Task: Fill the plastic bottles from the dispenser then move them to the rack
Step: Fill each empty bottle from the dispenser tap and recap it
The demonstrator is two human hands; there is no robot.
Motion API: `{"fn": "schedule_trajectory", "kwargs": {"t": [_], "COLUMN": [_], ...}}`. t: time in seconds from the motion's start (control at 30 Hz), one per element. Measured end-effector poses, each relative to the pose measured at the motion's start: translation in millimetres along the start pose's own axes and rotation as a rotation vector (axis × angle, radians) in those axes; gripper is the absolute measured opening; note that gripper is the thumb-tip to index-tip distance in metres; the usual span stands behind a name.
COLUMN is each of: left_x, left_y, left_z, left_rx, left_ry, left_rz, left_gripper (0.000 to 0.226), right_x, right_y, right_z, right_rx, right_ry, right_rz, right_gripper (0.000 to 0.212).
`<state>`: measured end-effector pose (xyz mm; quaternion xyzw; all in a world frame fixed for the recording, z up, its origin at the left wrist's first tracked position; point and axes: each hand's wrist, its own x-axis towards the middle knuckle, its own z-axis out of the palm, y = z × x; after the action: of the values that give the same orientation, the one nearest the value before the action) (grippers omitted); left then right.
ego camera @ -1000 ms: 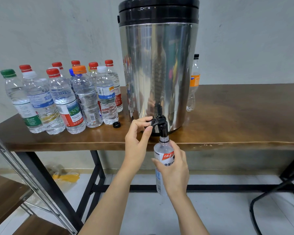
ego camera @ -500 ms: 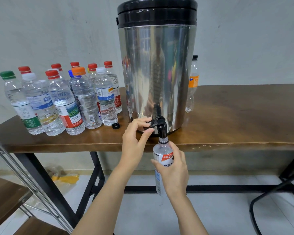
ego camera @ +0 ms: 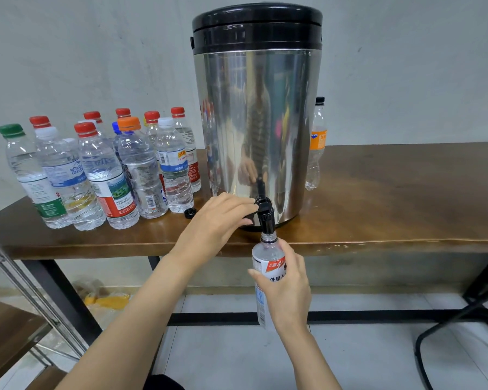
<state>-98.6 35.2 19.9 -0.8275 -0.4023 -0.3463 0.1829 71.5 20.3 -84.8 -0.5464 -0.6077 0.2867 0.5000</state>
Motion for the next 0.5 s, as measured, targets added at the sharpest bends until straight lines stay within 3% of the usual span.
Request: {"fn": "schedule_trajectory", "kwargs": {"t": [0.23,0.37,0.5], "left_x": [20,59,70], "left_y": [-2,6,8], "left_z": [-14,-20,-21], "left_rx": [0.068,0.073,0.065], "left_ry": [-0.056,-0.195,-0.262], "left_rz": [0.106,0.13,0.093], "left_gripper": [0.031,0.012,0.016], "right_x": [0,0,0], "right_y": [1,1,1], "right_z": [0,1,-1], "right_rx": [0.014,0.005,0.001], "right_ry": [-0.001,-0.004,-0.011], "right_rz": [-0.002,-0.005,-0.007], "right_gripper": [0.079,0.079,0.079]}}
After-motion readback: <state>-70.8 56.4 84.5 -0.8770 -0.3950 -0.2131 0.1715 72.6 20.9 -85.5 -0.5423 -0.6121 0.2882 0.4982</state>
